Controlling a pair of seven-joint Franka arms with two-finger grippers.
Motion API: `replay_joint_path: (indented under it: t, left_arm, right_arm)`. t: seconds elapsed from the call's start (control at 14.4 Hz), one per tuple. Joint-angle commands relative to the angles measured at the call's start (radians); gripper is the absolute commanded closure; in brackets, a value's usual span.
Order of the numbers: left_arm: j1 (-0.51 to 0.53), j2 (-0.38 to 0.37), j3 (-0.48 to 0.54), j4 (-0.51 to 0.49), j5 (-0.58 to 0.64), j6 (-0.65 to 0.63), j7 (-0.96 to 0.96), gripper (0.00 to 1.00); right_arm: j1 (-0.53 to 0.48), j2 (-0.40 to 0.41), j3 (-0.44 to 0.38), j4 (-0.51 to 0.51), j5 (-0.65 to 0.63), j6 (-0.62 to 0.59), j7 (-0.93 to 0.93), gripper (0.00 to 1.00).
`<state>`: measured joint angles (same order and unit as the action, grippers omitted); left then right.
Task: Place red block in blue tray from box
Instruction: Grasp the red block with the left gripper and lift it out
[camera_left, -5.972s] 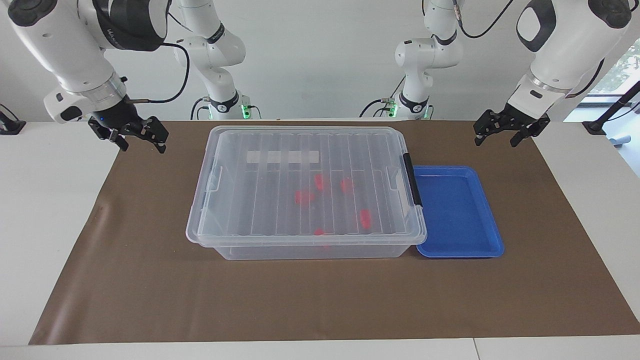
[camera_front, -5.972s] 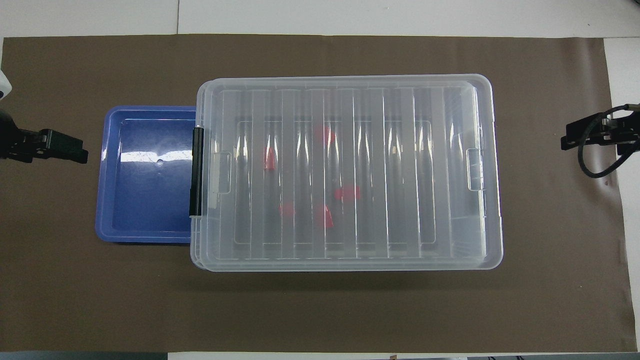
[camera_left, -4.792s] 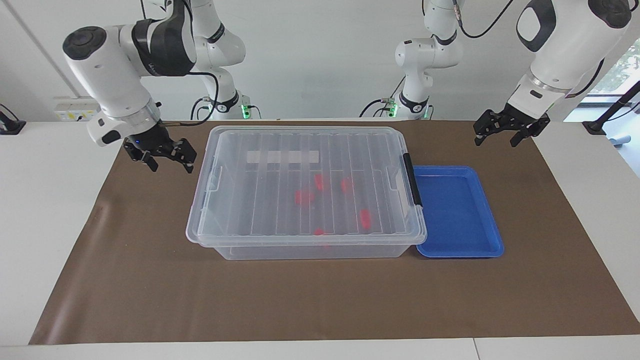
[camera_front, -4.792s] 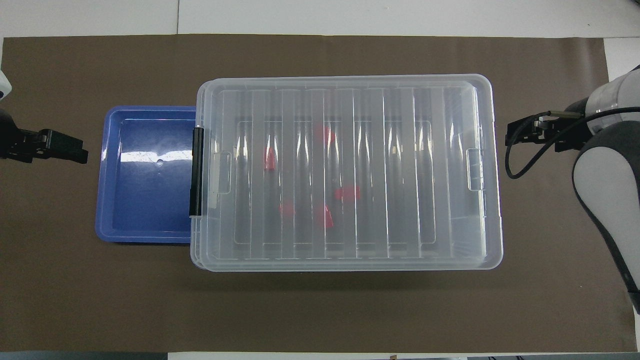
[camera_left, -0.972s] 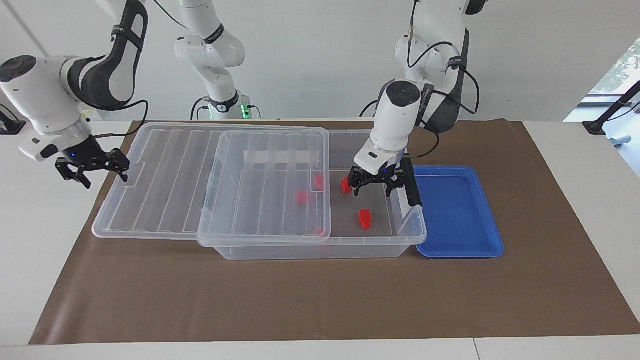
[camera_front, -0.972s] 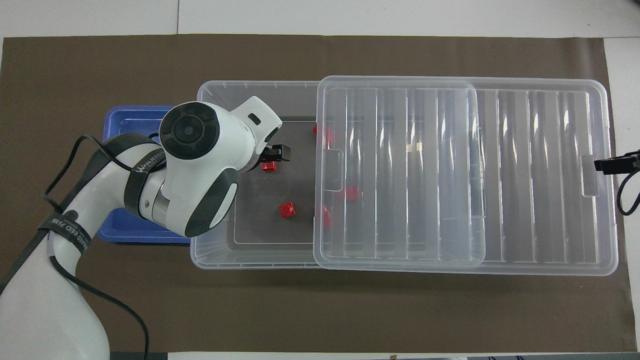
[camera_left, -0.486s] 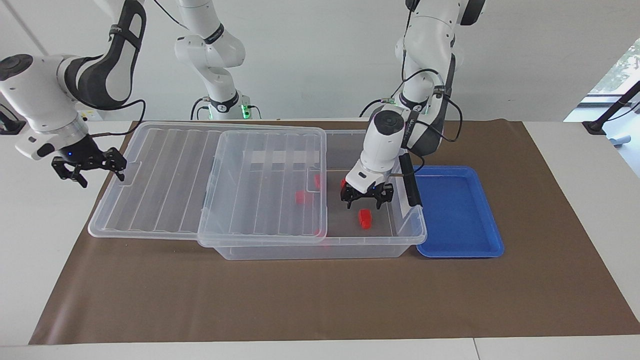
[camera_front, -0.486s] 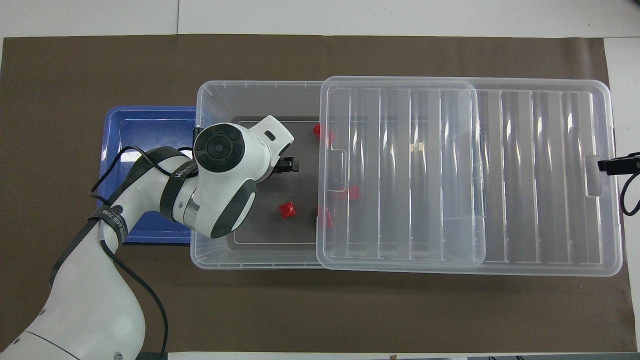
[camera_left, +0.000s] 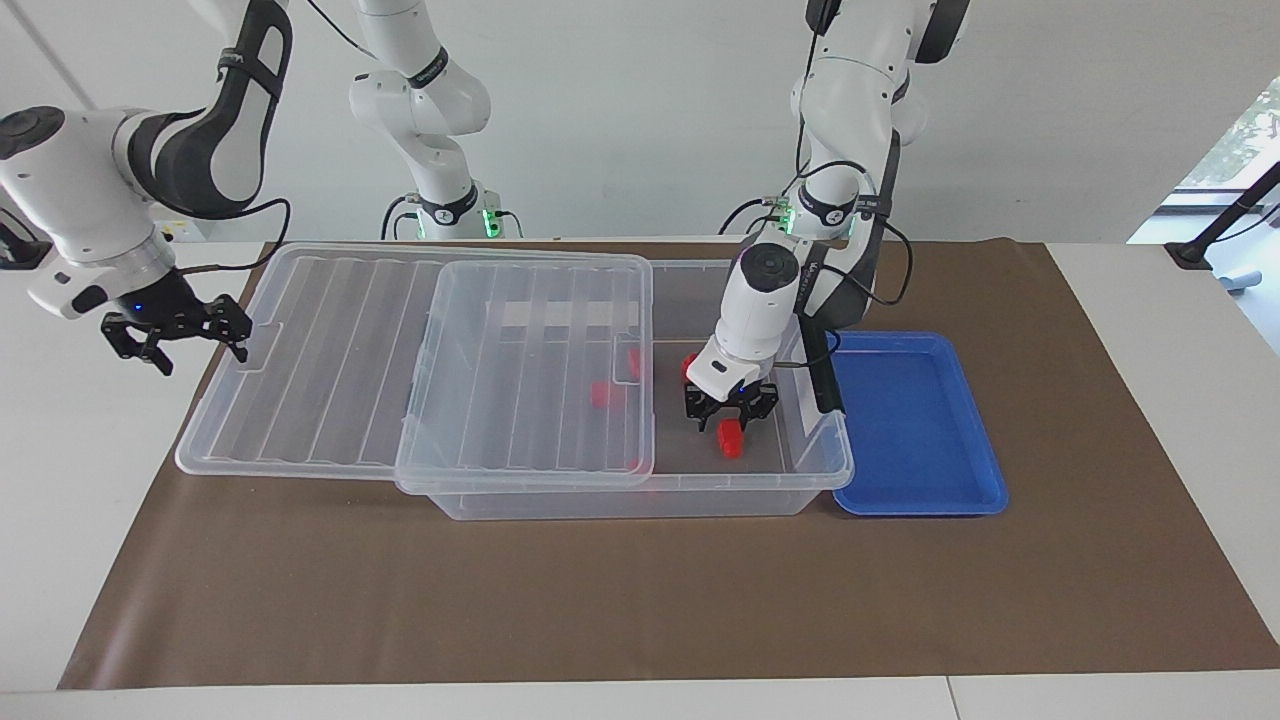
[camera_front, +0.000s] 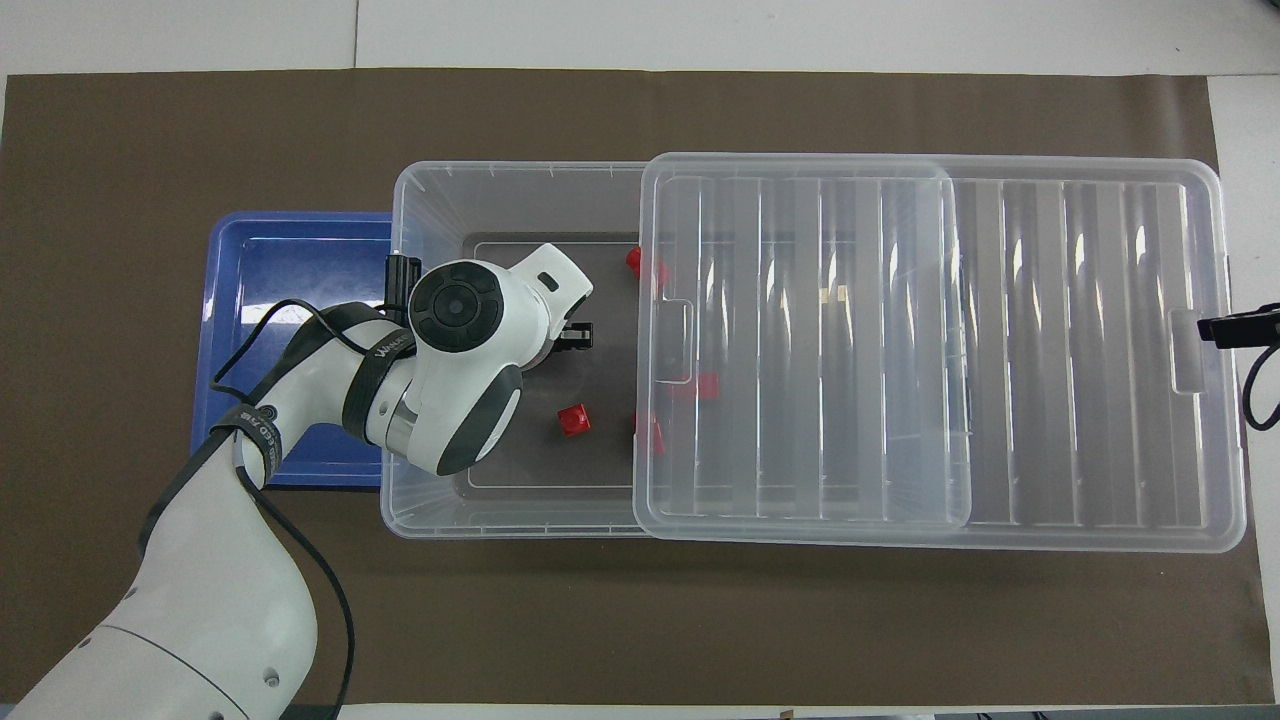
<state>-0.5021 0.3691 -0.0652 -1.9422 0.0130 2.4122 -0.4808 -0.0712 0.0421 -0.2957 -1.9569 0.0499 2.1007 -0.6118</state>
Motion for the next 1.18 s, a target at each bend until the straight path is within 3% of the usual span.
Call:
replay_joint_path:
  t: [0.0,0.14,0.42,0.62,0.83,1.11]
  left_arm:
    - [-0.013,-0.025,0.015,-0.026,0.019,0.007,-0.029,1.0]
    - [-0.001,-0.102,0.015,-0.024,0.019,-0.031,-0.051,1.0]
    - [0.011,-0.267,0.018,-0.012,0.019,-0.204,-0.048,1.0]
    - [0.092,-0.357,0.019,-0.006,0.019,-0.271,-0.016,1.0]
    - [0.21,-0.392,0.018,-0.007,0.018,-0.298,0.135,1.0]
    - [0.344,-0.397,0.018,-0.046,0.01,-0.283,0.342,1.0]
  right_arm:
    - [-0.007,0.001,-0.003,0.01,-0.016,-0.011,-0.025,0.0]
    - [0.002,0.001,-0.003,0.033,-0.007,-0.046,-0.013,0.0]
    - [0.037,0.062,0.026,0.24,-0.001,-0.273,0.168,0.0]
    - [0.083,-0.01,0.085,0.26,-0.001,-0.365,0.3,0.0]
    - [0.178,-0.045,0.087,0.257,-0.007,-0.421,0.525,0.0]
    - [0.175,-0.054,0.09,0.25,-0.005,-0.438,0.546,0.0]
